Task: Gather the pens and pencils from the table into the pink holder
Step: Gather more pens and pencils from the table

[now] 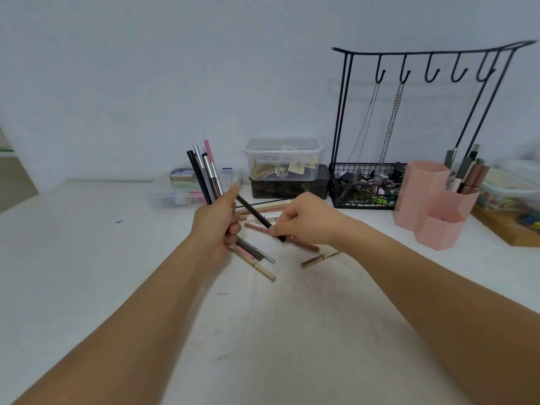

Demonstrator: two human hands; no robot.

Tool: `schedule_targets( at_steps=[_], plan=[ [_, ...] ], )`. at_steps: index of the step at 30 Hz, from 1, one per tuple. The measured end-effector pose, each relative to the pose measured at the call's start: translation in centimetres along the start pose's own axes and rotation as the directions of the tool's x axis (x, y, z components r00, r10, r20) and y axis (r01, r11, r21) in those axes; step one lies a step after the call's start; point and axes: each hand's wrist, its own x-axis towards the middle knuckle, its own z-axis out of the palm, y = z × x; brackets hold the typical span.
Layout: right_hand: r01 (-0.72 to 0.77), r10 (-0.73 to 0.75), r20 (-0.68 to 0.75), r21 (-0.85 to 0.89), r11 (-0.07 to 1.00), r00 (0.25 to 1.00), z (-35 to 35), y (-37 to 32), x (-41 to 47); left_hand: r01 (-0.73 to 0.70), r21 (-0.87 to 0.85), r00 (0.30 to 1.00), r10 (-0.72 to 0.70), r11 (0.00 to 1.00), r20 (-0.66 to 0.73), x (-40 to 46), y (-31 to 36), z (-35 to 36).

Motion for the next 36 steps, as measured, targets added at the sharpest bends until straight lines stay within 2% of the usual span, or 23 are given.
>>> schedule_targets(
  at_steps=[2, 5, 9, 11, 15, 19, 24, 26, 29, 34, 36],
  plan=[
    [0.0, -0.002, 0.016, 0.173, 0.985, 1.0, -0.5, -0.1, -0.2, 0.022, -0.046, 0.997, -0.018, 0.999, 0.074, -0.4, 0.1, 0.3],
    [0.038, -0.05, 0.016, 0.431, 0.902, 0.999, -0.4, -0.3, -0.2, 0.016, -0.059, 0.988, -0.006, 0.998, 0.157, -1.2, 0.2, 1.0],
    [0.096, -0.104, -0.022, 0.603, 0.792, 0.994, 0.4, -0.6, -0.2, -0.022, -0.068, 0.985, 0.033, 0.997, 0.172, -1.8, 0.1, 1.6],
    [0.126, -0.111, -0.062, 0.618, 0.776, 0.992, 0.5, -0.7, -0.3, -0.035, -0.053, 0.987, 0.043, 0.998, 0.157, -1.8, 0.0, 1.7],
    [0.192, -0.163, -0.102, 0.526, 0.829, 0.981, 0.8, -1.2, -0.5, -0.09, -0.036, 0.981, 0.095, 0.995, 0.172, -1.8, -0.3, 2.0],
    [0.23, -0.154, -0.185, 0.52, 0.823, 0.971, 1.8, -1.3, -0.5, -0.104, -0.006, 0.982, 0.104, 0.995, 0.16, -1.6, -0.4, 1.9],
    [0.159, -0.117, -0.109, 0.614, 0.773, 0.987, 2.6, -1.1, -0.3, -0.126, 0.065, 0.992, 0.126, 0.99, 0.01, -1.1, -0.3, 1.3],
    [0.157, -0.12, -0.106, 0.479, 0.864, 0.987, 2.8, -0.9, -0.2, -0.133, 0.07, 0.988, 0.138, 0.989, -0.07, -0.9, 0.1, 0.9],
    [0.253, -0.242, -0.086, 0.151, 0.956, 0.966, 3.7, -0.6, -0.3, -0.137, 0.041, 0.978, 0.141, 0.99, -0.153, -0.4, 0.6, 0.3],
    [0.447, -0.442, 0.066, -0.132, 0.885, 0.894, 5.3, -0.4, -0.8, -0.115, 0.014, 0.978, 0.116, 0.993, -0.171, 0.0, 0.6, -0.2],
    [0.467, -0.461, 0.08, -0.196, 0.862, 0.884, 5.4, -0.4, -0.7, -0.104, 0.003, 0.981, 0.103, 0.995, -0.167, 0.1, 0.5, -0.2]
  ],
)
